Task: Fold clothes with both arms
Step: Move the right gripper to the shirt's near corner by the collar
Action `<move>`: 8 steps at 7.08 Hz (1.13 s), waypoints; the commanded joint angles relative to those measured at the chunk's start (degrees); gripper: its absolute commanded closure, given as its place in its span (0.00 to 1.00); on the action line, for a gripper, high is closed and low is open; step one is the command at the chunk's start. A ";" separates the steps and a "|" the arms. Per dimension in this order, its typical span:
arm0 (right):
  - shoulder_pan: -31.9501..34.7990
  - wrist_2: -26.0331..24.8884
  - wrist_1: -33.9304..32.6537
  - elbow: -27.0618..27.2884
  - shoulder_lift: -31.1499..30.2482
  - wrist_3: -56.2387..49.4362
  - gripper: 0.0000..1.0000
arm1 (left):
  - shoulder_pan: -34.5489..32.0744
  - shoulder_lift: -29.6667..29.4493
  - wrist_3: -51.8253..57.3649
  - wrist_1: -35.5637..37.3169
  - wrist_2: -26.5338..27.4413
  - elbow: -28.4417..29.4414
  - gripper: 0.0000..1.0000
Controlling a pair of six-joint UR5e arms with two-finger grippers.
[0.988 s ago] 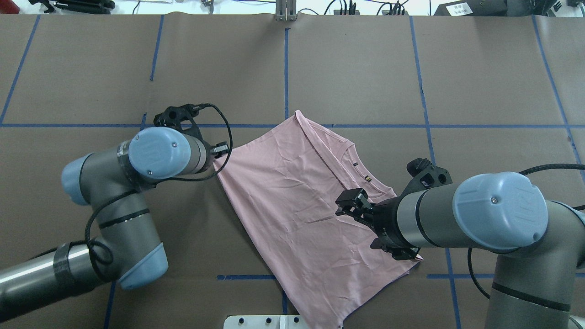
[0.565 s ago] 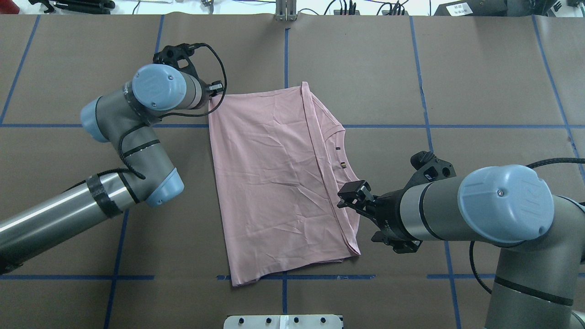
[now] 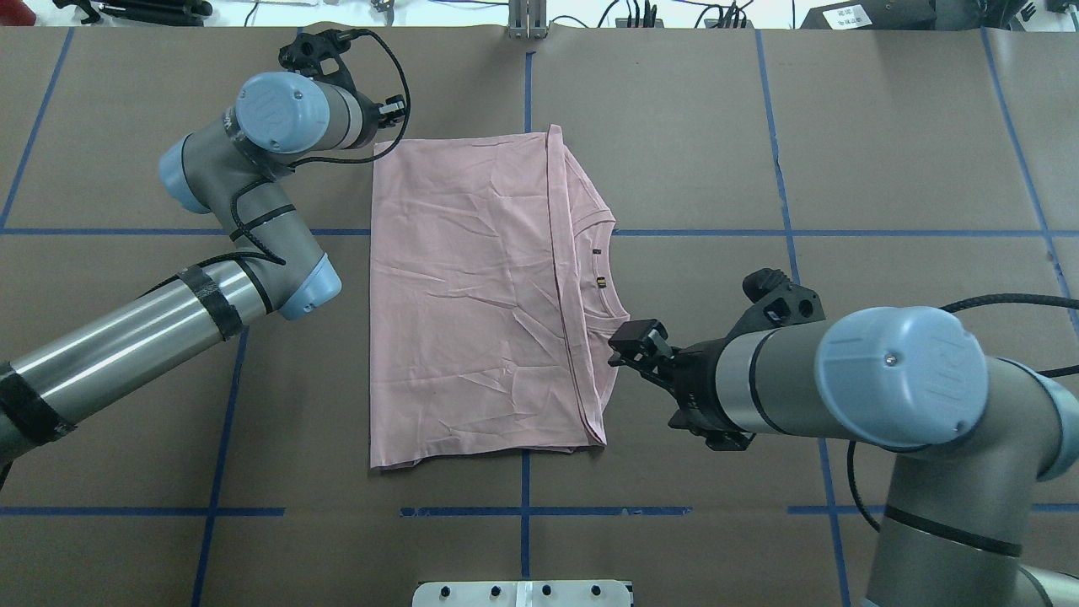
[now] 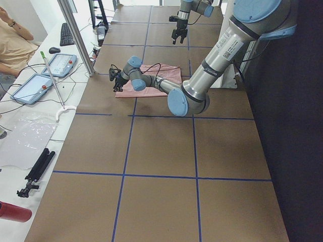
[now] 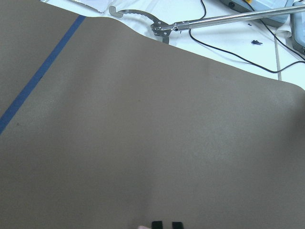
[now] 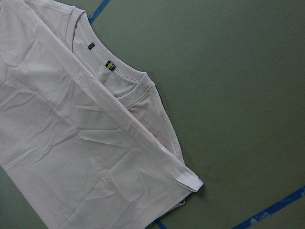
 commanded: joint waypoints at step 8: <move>-5.73 -5.97 2.82 -24.22 10.76 0.68 0.12 | 1.29 8.99 -7.73 2.72 -6.58 -19.26 0.34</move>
